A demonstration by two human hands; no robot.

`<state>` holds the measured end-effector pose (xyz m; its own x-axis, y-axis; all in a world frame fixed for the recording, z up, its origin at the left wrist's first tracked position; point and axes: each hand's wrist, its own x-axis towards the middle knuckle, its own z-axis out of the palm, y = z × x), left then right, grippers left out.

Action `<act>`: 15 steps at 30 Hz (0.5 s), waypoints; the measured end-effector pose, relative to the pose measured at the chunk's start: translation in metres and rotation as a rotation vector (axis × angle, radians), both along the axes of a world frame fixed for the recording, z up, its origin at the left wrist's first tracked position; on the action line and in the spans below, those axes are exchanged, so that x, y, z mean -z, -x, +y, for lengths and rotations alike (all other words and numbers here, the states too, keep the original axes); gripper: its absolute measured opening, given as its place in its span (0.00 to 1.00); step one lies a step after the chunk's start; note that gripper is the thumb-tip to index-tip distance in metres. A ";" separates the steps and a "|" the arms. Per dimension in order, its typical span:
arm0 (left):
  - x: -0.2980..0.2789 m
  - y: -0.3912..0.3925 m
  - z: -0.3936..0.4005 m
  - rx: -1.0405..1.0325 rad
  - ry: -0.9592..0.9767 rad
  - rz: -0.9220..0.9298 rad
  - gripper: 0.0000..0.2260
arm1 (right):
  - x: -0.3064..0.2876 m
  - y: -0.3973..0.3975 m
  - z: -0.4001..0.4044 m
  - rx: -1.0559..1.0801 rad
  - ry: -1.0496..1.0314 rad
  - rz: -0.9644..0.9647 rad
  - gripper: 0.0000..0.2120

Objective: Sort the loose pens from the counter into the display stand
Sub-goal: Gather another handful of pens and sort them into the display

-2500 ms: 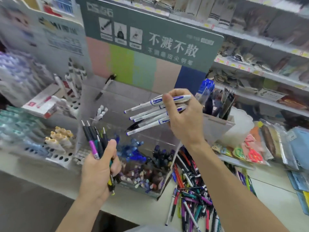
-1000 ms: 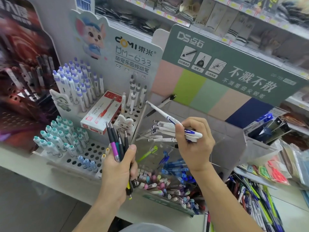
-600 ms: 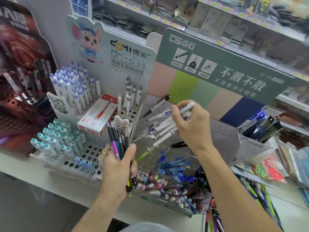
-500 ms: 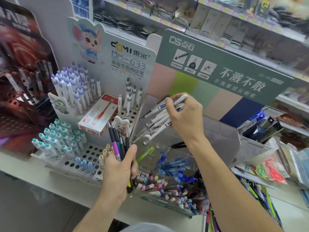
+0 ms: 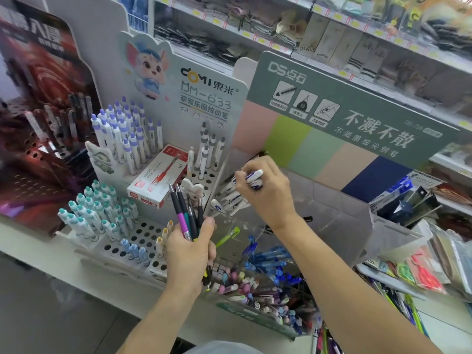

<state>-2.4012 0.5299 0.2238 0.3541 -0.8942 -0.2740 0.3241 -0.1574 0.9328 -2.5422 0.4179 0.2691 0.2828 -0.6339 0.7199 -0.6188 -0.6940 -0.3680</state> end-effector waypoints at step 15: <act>-0.004 0.010 -0.013 -0.030 0.029 -0.311 0.07 | 0.035 0.006 0.041 0.203 -0.175 -0.047 0.16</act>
<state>-2.4116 0.5173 0.2281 0.4434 -0.8878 -0.1232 0.0270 -0.1242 0.9919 -2.5484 0.4587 0.2344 0.1059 -0.7903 0.6035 -0.7180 -0.4807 -0.5035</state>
